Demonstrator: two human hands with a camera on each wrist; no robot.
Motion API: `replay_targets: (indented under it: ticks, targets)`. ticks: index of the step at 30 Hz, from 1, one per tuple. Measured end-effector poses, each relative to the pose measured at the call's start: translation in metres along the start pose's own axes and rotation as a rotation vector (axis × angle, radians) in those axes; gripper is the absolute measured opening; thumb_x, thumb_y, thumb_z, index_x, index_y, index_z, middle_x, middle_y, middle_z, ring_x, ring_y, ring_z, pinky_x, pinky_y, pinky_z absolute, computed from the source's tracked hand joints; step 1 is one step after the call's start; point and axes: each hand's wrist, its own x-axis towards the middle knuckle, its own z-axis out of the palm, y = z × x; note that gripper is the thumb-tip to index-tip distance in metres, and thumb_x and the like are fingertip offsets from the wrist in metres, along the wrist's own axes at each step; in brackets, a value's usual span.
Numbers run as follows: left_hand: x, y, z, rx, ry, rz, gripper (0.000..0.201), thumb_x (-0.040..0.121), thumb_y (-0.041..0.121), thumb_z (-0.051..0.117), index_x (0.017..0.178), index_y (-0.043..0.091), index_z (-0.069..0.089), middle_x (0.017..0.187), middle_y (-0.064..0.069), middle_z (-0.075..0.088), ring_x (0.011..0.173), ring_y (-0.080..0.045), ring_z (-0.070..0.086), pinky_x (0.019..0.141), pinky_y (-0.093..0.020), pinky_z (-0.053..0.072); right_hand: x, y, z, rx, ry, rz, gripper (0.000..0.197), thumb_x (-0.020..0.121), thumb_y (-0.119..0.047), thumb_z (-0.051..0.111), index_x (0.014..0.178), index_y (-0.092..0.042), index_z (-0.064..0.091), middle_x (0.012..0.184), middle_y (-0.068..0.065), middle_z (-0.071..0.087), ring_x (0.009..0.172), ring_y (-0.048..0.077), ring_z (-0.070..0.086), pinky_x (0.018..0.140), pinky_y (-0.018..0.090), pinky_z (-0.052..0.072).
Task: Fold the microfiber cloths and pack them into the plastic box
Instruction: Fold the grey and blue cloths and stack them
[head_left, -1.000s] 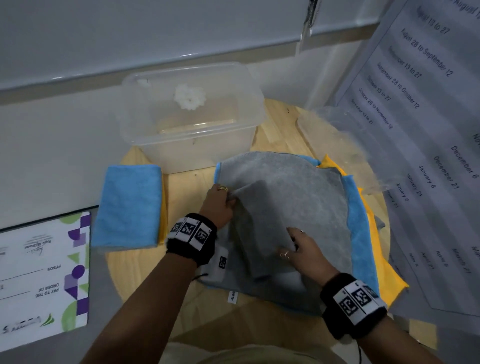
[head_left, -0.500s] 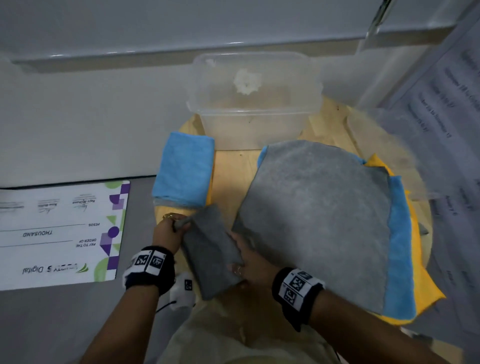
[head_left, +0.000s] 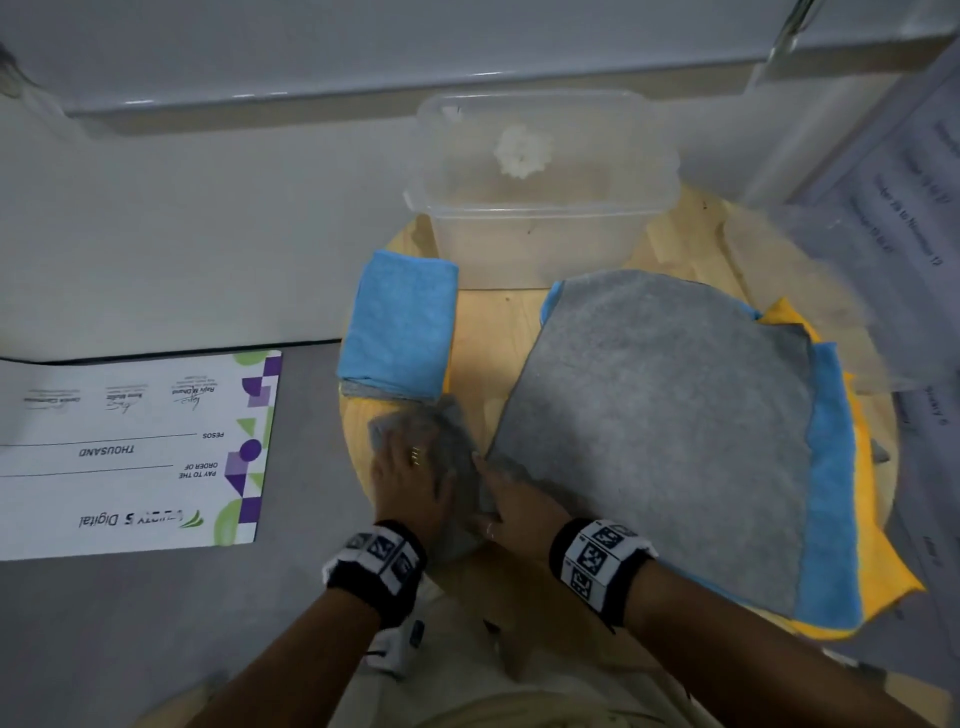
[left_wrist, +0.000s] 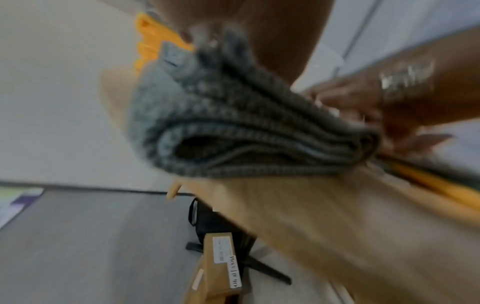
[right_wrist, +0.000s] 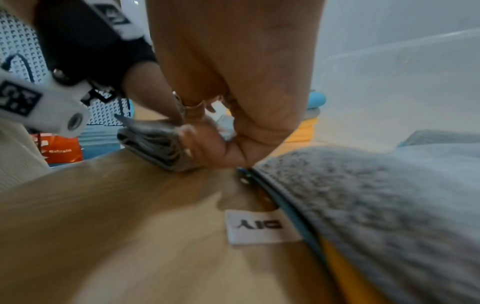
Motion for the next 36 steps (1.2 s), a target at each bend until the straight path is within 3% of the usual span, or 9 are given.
replay_targets:
  ticks: [3,8,16,20,25,29,31,33,36]
  targets:
    - [-0.001,0.008,0.005,0.135,-0.146,0.188,0.052,0.081,0.040,0.032,0.116,0.016,0.063,0.127,-0.014,0.058,0.114,-0.039,0.057,0.089,-0.056,0.047,-0.019,0.016,-0.016,0.058,0.184,-0.052,0.050,0.094,-0.034,0.049,0.140,-0.021,0.035,0.131,0.010,0.053,0.113,0.025,0.054,0.095,0.036,0.044]
    - [0.016,0.043,-0.021,0.218,-0.190,0.189,0.047,0.091,0.035,0.042,0.135,0.018,0.042,0.147,-0.005,0.028,0.135,-0.029,0.028,0.110,-0.044,0.025,-0.065,0.082,-0.046,-0.110,0.601,0.131,0.034,0.087,-0.028,0.051,0.114,-0.010,0.062,0.112,0.012,0.056,0.100,0.032,0.055,0.085,0.038,0.047]
    - [0.100,0.106,-0.028,-0.187,-0.215,0.193,0.046,0.093,0.027,0.045,0.134,0.007,0.044,0.141,-0.015,0.037,0.127,-0.032,0.041,0.108,-0.035,0.032,-0.117,0.169,-0.073,-0.089,0.917,0.572,0.054,0.077,-0.045,0.035,0.100,-0.006,0.065,0.104,0.023,0.057,0.095,0.042,0.053,0.086,0.045,0.044]
    - [0.145,0.123,-0.029,-0.351,-0.219,0.025,0.052,0.089,0.021,0.046,0.139,0.007,0.036,0.139,-0.020,0.041,0.126,-0.037,0.043,0.107,-0.041,0.036,-0.125,0.192,-0.100,0.221,1.013,0.847,0.052,0.082,-0.035,0.059,0.120,0.000,0.052,0.116,0.031,0.051,0.112,0.046,0.046,0.096,0.047,0.035]
    - [0.171,0.137,-0.040,-0.502,-0.232,-0.139,0.045,0.091,0.021,0.053,0.134,0.010,0.044,0.129,-0.016,0.056,0.119,-0.032,0.053,0.095,-0.033,0.042,-0.128,0.206,-0.124,0.558,1.115,0.778,0.046,0.086,-0.022,0.065,0.125,-0.003,0.050,0.112,0.021,0.059,0.108,0.033,0.055,0.092,0.035,0.039]
    - [0.177,0.137,-0.043,-0.525,-0.182,-0.120,0.049,0.086,0.023,0.062,0.130,0.008,0.045,0.111,-0.017,0.065,0.107,-0.032,0.059,0.088,-0.036,0.046,-0.129,0.216,-0.133,0.601,1.194,0.660,0.034,0.085,-0.016,0.065,0.117,-0.014,0.054,0.082,0.016,0.059,0.080,0.028,0.058,0.068,0.029,0.040]
    - [0.178,0.133,-0.043,-0.531,-0.213,-0.088,0.071,0.084,0.023,0.066,0.141,0.006,0.028,0.101,-0.019,0.065,0.103,-0.033,0.061,0.085,-0.037,0.046,-0.131,0.220,-0.136,0.588,1.162,0.596,0.026,0.085,-0.010,0.065,0.110,-0.015,0.062,0.083,0.014,0.065,0.076,0.016,0.059,0.066,0.017,0.043]
    - [0.175,0.128,-0.048,-0.565,-0.236,-0.018,0.088,0.083,0.022,0.069,0.147,0.009,0.010,0.086,-0.018,0.066,0.087,-0.032,0.062,0.077,-0.036,0.045,-0.135,0.222,-0.140,0.577,1.130,0.537,0.018,0.084,-0.006,0.067,0.101,-0.004,0.071,0.090,0.006,0.067,0.070,-0.012,0.057,0.067,-0.002,0.039]
    - [0.167,0.124,-0.063,-0.594,-0.223,0.165,0.069,0.085,0.012,0.065,0.143,0.015,0.029,0.080,-0.012,0.064,0.075,-0.023,0.058,0.075,-0.029,0.045,-0.142,0.227,-0.141,0.572,1.105,0.482,0.024,0.078,-0.008,0.074,0.101,-0.004,0.071,0.089,0.005,0.064,0.081,-0.004,0.057,0.069,-0.006,0.036]
